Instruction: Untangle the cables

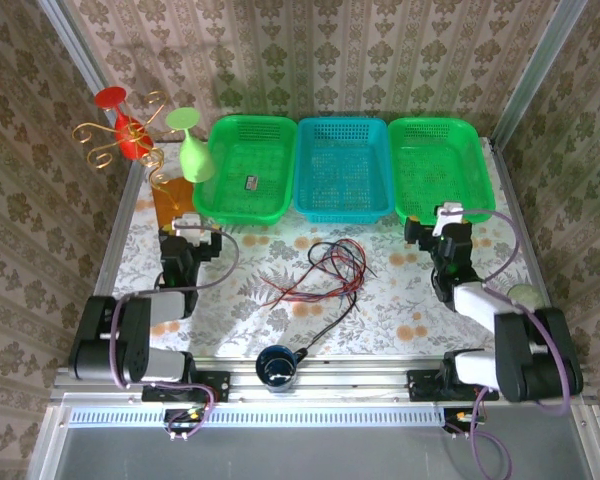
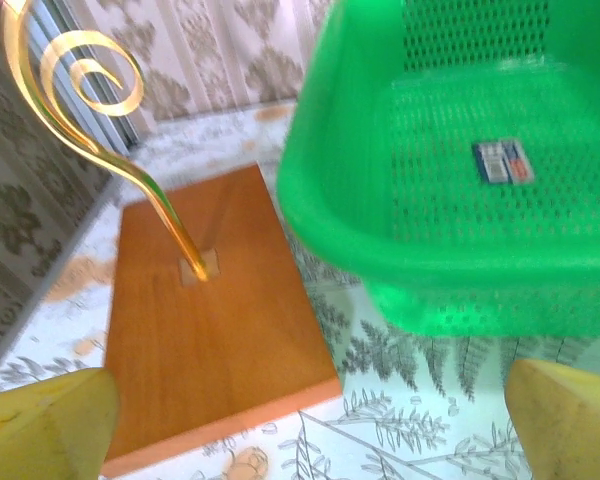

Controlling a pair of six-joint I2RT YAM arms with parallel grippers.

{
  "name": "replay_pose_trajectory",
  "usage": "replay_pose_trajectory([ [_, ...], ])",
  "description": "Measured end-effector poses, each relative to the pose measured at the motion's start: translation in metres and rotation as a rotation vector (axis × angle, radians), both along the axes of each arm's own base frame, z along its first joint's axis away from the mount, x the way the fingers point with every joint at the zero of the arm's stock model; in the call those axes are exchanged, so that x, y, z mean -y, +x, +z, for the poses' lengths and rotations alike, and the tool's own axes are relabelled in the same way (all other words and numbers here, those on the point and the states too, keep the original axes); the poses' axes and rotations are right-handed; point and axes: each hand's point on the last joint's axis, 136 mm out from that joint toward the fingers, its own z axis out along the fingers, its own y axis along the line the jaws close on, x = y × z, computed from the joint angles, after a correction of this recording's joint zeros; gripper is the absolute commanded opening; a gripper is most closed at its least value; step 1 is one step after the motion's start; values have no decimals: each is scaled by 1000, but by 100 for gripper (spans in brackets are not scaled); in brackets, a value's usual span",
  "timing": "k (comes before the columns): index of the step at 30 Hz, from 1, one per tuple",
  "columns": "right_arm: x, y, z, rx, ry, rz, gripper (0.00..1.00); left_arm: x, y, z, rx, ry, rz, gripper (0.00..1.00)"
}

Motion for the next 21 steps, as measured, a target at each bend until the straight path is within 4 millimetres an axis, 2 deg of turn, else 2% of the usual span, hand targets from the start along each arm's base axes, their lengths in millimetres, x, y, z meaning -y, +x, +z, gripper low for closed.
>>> replay_pose_trajectory([
  [2,1,-7,17,22,23,-17,100,-1,-5,16,25,-6,21,100],
  [4,2,-13,26,7,48,-39,100,0,-11,30,32,-16,35,100],
  [9,2,-32,23,-97,107,-87,100,19,-25,54,30,-18,1,100],
  [12,-9,-49,16,-154,135,-69,100,26,-41,58,9,-6,-19,100],
  [15,-20,-63,13,-200,149,-42,100,25,-57,61,-8,-13,-14,100],
  [18,-32,-72,16,-256,168,-22,100,23,-72,61,-43,-39,-12,100],
  [21,-48,-77,26,-296,219,-4,100,30,-85,56,-116,-84,-37,100],
])
